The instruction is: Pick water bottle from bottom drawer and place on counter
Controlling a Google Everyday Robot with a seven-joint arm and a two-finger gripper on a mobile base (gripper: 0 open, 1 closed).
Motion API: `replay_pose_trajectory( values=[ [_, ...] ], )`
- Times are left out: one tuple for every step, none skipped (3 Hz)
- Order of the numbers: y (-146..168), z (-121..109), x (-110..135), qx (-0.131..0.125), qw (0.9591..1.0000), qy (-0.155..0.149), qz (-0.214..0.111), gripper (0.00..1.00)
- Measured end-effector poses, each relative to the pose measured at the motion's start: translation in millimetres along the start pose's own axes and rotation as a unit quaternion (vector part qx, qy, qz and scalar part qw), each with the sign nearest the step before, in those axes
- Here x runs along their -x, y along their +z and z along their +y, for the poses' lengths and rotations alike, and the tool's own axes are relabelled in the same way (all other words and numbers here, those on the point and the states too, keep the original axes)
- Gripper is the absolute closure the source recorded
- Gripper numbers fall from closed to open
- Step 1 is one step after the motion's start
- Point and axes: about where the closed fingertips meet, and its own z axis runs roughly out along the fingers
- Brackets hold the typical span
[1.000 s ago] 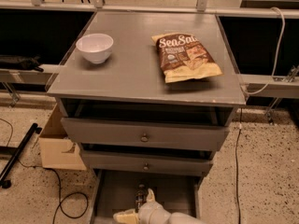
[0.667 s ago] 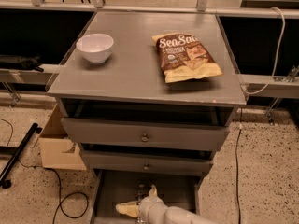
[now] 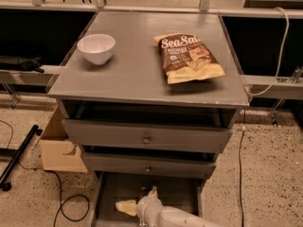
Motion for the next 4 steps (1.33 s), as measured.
replay_pose_trajectory(
  values=[
    [21.4,-27.4,1.6,-0.068,0.9966,0.044,0.011,0.00],
    [20.5,-58.9,-10.5,-0.141,0.9850,0.099,0.000,0.00],
    [20.7,-67.6,-15.7,-0.161,0.9818,0.101,0.001,0.00],
    [21.8,-77.9,-44.4,-0.171,0.9793,0.108,0.007,0.00]
  ],
)
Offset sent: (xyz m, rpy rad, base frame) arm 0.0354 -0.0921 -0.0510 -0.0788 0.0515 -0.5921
